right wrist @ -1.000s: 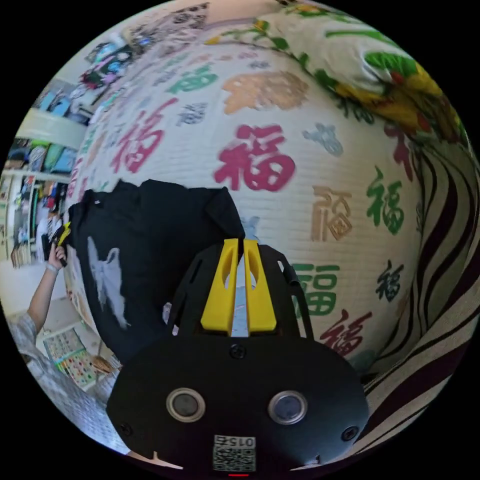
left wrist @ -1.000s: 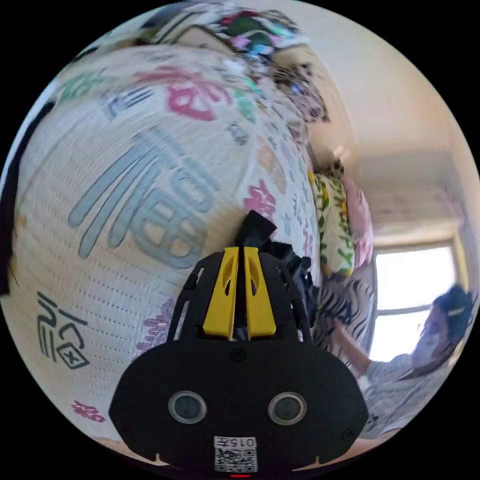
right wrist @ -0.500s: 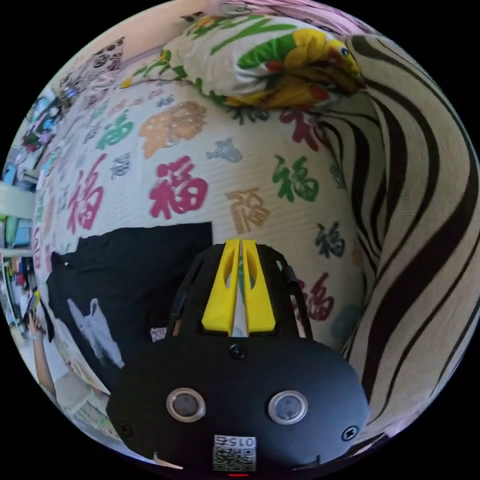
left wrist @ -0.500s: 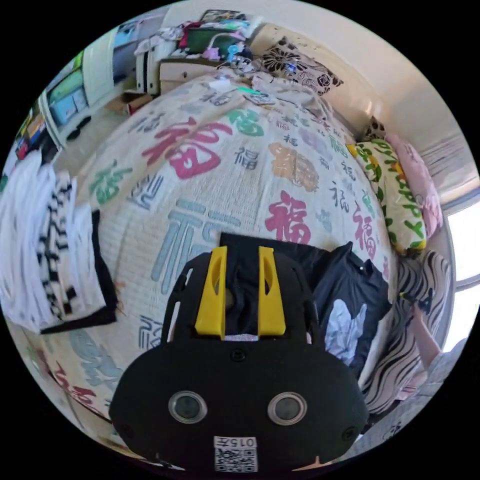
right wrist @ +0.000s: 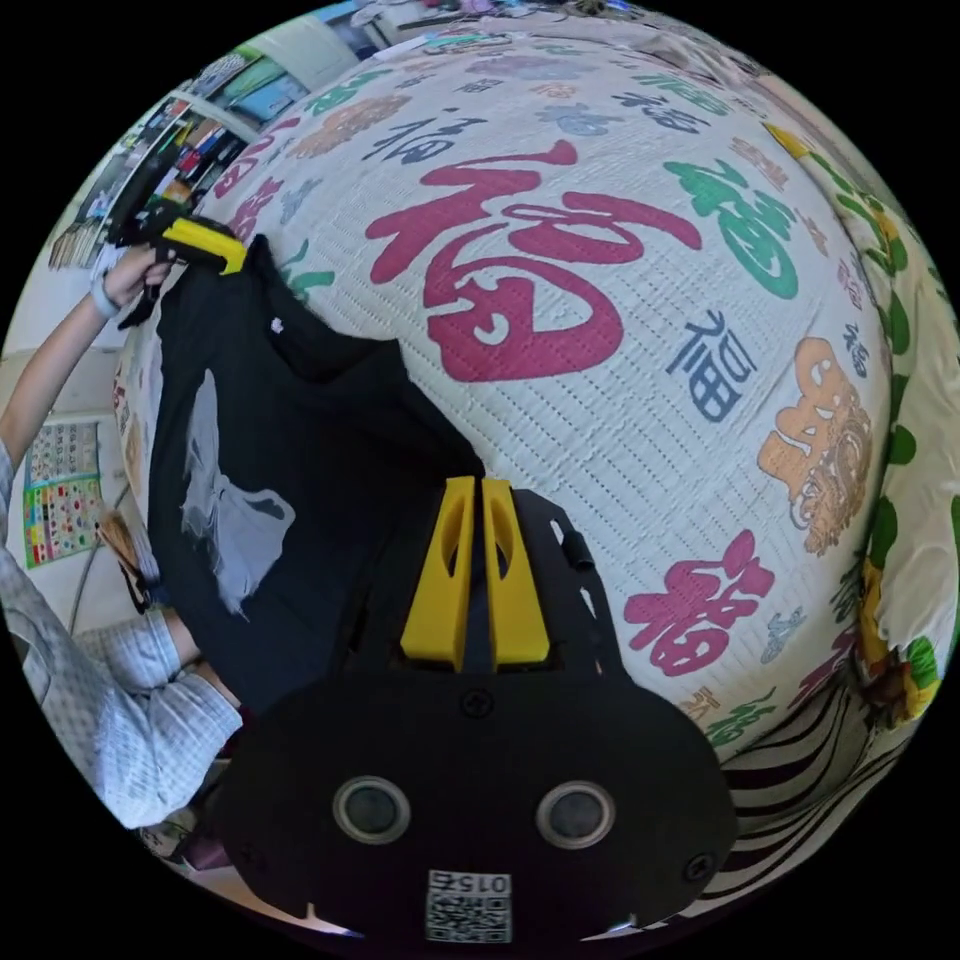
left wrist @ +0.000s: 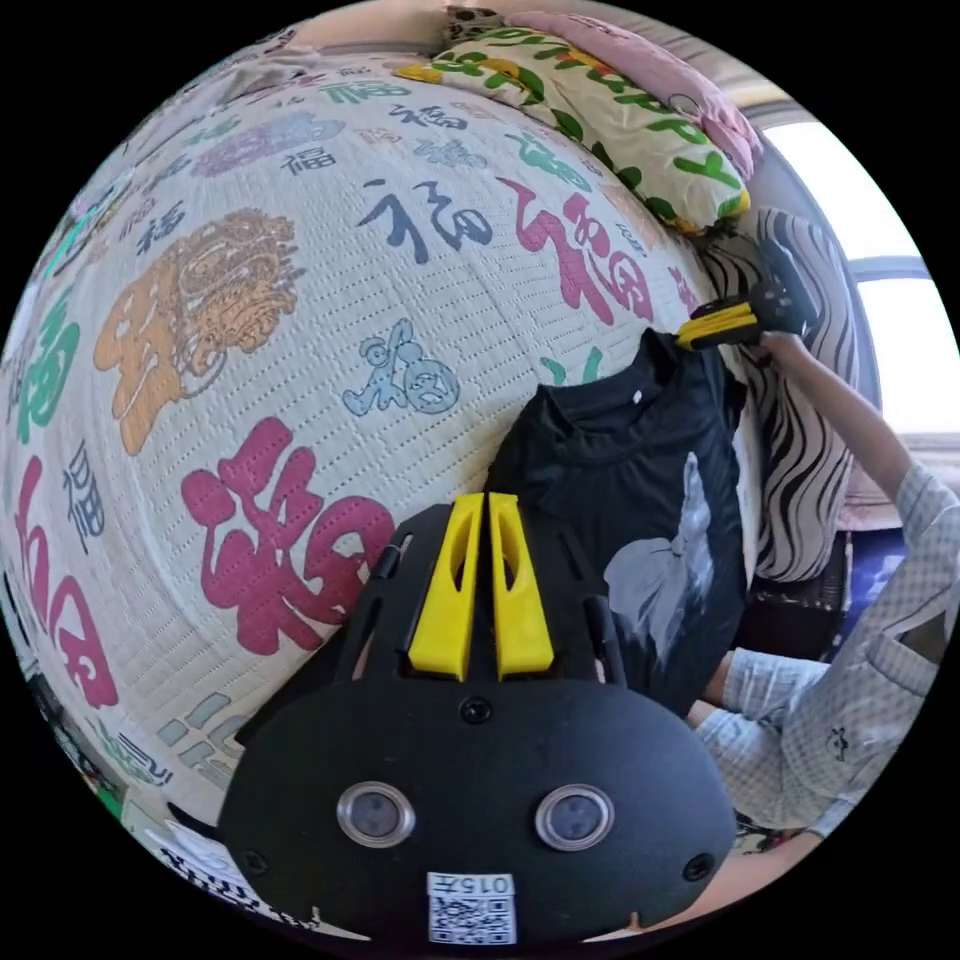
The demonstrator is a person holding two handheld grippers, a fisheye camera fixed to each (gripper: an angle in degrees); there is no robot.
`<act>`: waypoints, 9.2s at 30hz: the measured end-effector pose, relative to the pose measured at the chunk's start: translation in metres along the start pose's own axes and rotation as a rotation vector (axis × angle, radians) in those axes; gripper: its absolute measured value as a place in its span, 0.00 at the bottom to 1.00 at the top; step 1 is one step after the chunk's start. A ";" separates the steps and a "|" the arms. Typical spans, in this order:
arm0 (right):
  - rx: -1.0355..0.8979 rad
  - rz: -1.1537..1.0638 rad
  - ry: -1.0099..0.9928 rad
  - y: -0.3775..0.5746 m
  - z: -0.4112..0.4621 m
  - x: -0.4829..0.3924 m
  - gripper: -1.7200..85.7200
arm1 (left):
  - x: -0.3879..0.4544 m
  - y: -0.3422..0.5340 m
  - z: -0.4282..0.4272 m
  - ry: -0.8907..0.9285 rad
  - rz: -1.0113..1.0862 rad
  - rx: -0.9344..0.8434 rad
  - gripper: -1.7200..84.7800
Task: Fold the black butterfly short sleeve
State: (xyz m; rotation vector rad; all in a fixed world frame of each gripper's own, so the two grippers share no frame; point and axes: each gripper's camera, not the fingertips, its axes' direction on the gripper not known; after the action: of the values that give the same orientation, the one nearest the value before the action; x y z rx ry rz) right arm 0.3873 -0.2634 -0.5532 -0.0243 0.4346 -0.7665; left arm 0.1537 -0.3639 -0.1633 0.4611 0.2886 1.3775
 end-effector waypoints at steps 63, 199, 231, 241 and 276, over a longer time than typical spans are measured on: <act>0.030 0.828 -0.253 0.539 0.297 -0.126 0.08 | 0.150 0.643 0.193 0.078 -0.552 -0.006 0.10; 0.254 0.680 -0.128 0.570 0.175 -0.061 0.09 | 0.153 0.191 0.476 -0.198 -0.558 -0.133 0.11; 0.616 0.539 -0.141 0.489 0.139 -0.046 0.02 | 0.328 -0.300 0.631 -0.069 0.388 0.164 0.01; 0.588 0.225 -0.213 0.407 0.127 -0.135 0.02 | 0.199 -0.193 0.554 -0.052 0.045 0.308 0.01; 0.385 0.414 -0.171 0.295 0.205 -0.100 0.09 | 0.066 -0.182 0.445 -0.025 -0.187 0.278 0.12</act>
State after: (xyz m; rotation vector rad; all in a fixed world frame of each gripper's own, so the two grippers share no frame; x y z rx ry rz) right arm 0.5997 -0.0096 -0.3814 0.3485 0.1155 -0.4238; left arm 0.5278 -0.3868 0.1455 0.6639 0.4940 1.1531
